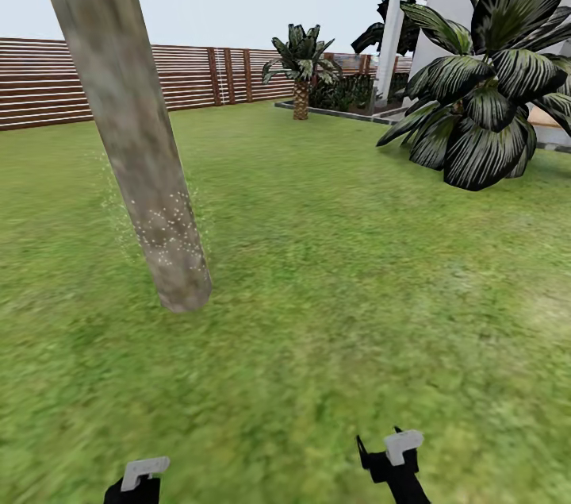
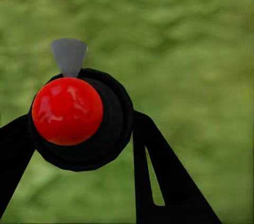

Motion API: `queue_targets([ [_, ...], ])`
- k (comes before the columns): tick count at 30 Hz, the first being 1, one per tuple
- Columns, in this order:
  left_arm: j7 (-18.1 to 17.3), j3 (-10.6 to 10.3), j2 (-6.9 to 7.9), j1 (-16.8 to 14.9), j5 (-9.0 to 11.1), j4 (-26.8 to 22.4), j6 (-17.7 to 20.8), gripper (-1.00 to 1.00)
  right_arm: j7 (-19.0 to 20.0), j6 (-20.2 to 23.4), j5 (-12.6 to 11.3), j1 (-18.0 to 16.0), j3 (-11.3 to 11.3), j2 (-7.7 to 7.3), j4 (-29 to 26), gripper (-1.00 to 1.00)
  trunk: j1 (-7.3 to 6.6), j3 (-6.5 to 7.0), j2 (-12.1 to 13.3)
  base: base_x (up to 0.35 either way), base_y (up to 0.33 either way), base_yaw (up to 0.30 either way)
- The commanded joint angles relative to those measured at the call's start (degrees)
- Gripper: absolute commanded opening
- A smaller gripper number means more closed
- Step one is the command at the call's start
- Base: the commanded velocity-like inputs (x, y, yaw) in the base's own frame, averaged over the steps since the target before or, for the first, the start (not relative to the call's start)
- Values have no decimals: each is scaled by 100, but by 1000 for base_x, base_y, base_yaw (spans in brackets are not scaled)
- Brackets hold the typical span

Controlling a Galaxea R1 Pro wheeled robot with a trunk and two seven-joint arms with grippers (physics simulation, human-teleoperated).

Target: In the garden, pick up the pesticide atomizer on the floor and spray pesticide onto both trees until each tree trunk is fully covered.

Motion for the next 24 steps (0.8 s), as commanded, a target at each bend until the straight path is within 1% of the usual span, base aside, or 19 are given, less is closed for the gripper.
queue_targets([
  [1,-3,-2,2,0,-2,-1,2,-100,0,0,1,0,-10,-12,1,100,0,0,0,0,0,0],
  [3,-3,-2,8,4,0,-1,4,-100,0,0,0,0,-154,-40,4,100,0,0,0,0,0,0],
  [5,-3,-1,13,7,3,2,4,-100,1,4,0,0,-407,-50,-2,100,0,0,0,0,0,-17],
  [7,-3,-2,4,8,4,6,5,-100,5,8,6,0,-698,-58,-3,100,0,0,0,0,0,-169],
  [8,-3,-3,2,8,4,7,5,-100,7,11,7,0,-801,-60,0,100,0,0,0,0,0,-232],
  [9,-3,-3,1,8,4,7,5,-100,8,10,8,0,-853,-60,2,100,0,0,0,0,0,-248],
  [12,-3,-3,0,27,11,7,5,-100,9,9,8,0,-901,-54,17,100,0,0,0,0,0,-260],
  [20,-3,-2,3,61,13,7,-3,-100,9,15,9,0,-903,-46,31,100,0,0,0,-4,0,-264],
  [24,-3,-3,1,65,13,7,-3,-100,10,17,9,0,-903,-45,33,100,0,0,0,-288,-13,-265],
])
